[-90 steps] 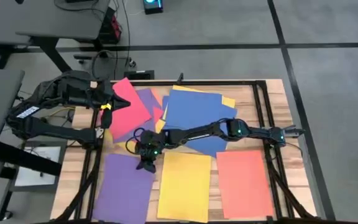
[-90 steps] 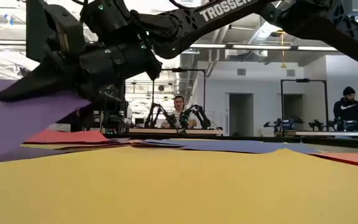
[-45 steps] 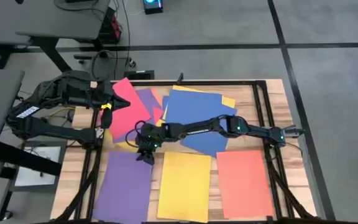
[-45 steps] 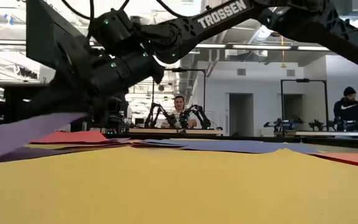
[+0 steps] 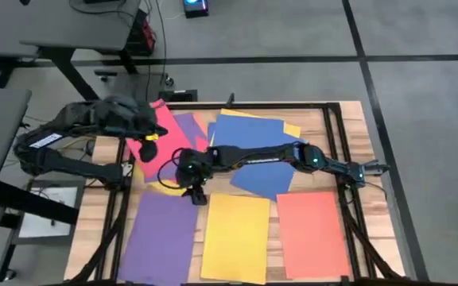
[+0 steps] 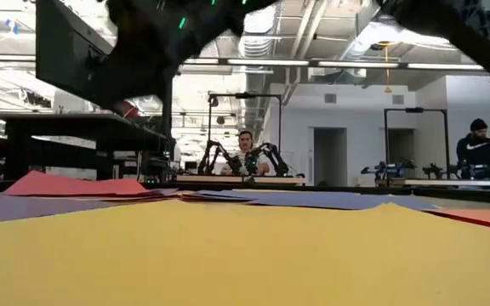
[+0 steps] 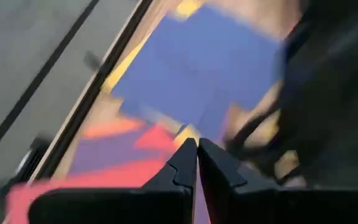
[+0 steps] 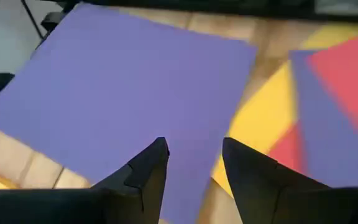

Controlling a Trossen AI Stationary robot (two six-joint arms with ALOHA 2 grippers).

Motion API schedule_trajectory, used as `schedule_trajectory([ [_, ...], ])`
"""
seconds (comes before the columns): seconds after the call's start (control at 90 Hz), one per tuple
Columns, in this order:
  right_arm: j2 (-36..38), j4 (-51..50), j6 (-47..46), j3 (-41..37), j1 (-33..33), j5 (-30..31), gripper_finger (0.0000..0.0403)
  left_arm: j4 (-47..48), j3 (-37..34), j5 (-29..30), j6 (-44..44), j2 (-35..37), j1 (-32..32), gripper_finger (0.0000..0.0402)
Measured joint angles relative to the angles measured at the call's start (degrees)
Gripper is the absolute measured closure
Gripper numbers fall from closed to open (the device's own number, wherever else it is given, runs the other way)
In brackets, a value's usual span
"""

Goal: Organize paper
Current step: Stack the violet paper on top of the violet paper

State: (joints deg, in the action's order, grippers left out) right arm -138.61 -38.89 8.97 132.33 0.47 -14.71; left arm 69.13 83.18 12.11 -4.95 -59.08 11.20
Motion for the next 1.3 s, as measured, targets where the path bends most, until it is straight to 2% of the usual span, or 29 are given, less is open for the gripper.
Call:
schedule_trajectory([
  [0.156, 5.0, -12.9, 3.6, -0.6, -0.4, 2.2, 0.0257, 9.1, -4.2, 2.1, -10.1, -2.7, -1.2, 0.0402],
  [0.3, 9.8, -12.6, 3.7, -8.6, 0.3, 1.9, 0.0257, 14.8, -15.1, 1.9, -19.6, -3.5, -4.0, 0.0402],
  [0.378, 11.5, -8.4, 3.0, -16.8, 0.8, 1.8, 0.0257, 16.4, -23.1, 1.0, -23.9, -3.1, -6.7, 0.0402],
  [0.433, 13.0, -3.8, 1.8, -23.8, 1.3, 1.8, 0.0257, 16.5, -28.1, -2.1, -26.2, -3.1, -8.6, 0.0402],
  [0.544, 17.6, 12.4, -0.5, -36.6, 2.1, 1.9, 0.0257, 13.9, -36.5, -9.1, -28.5, -3.1, -13.1, 0.0402],
  [0.611, 19.3, 21.5, -2.2, -41.7, 2.9, 1.8, 0.0257, 11.4, -39.8, -12.5, -28.6, -3.8, -15.6, 0.0402],
  [0.733, 19.2, 26.7, -3.0, -45.6, 4.7, 1.8, 0.0257, 8.1, -40.1, -16.1, -27.3, -5.4, -19.6, 0.0402],
  [0.911, 19.5, 32.5, -3.2, -45.6, 7.2, 1.8, 0.0257, 5.5, -40.9, -22.0, -28.0, -10.1, -24.0, 0.0402],
  [0.989, 19.3, 33.6, -3.2, -45.7, 7.9, 1.8, 0.0257, 5.8, -41.4, -25.5, -28.5, -14.8, -25.9, 0.0402],
  [1.3, 18.1, 37.6, -4.6, -45.7, 8.8, 1.8, 0.0257, 2.6, -41.4, -31.7, -22.7, -32.1, -31.5, 0.0402],
])
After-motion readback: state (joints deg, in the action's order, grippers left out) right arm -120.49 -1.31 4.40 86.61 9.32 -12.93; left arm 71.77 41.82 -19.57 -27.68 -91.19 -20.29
